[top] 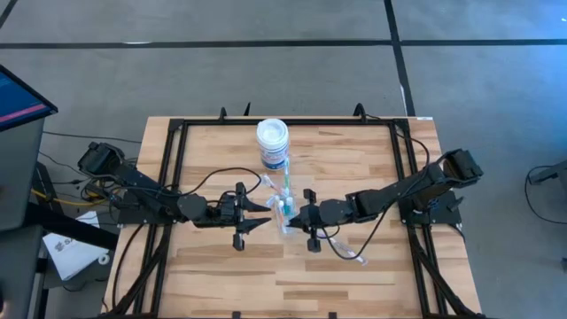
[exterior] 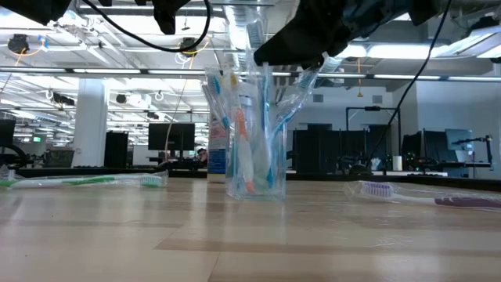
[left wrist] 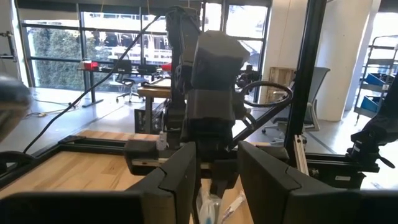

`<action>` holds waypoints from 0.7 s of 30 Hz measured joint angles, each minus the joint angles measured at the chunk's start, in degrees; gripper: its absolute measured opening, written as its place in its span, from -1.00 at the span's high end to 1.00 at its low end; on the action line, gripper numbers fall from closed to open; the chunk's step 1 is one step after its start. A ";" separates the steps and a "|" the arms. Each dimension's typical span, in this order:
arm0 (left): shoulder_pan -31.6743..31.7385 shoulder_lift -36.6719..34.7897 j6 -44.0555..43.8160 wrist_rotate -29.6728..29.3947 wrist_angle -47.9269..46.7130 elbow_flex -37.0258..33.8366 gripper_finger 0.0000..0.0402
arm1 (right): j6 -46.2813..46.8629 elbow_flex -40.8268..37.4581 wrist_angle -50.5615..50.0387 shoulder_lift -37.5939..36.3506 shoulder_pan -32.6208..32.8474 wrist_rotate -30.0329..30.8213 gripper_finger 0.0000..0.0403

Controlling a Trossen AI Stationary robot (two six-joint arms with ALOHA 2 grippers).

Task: Pick & Place toothbrushing station
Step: Put the blue toothbrush into the Transparent organizer

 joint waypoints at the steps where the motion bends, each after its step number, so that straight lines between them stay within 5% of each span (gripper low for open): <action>1: 0.00 0.00 0.00 0.00 0.00 -0.02 0.44 | 0.00 0.00 0.07 0.00 0.00 0.00 1.00; 21: 0.00 0.00 0.00 0.00 -0.31 0.00 0.44 | 0.53 -0.04 -0.29 1.66 -0.35 0.02 0.85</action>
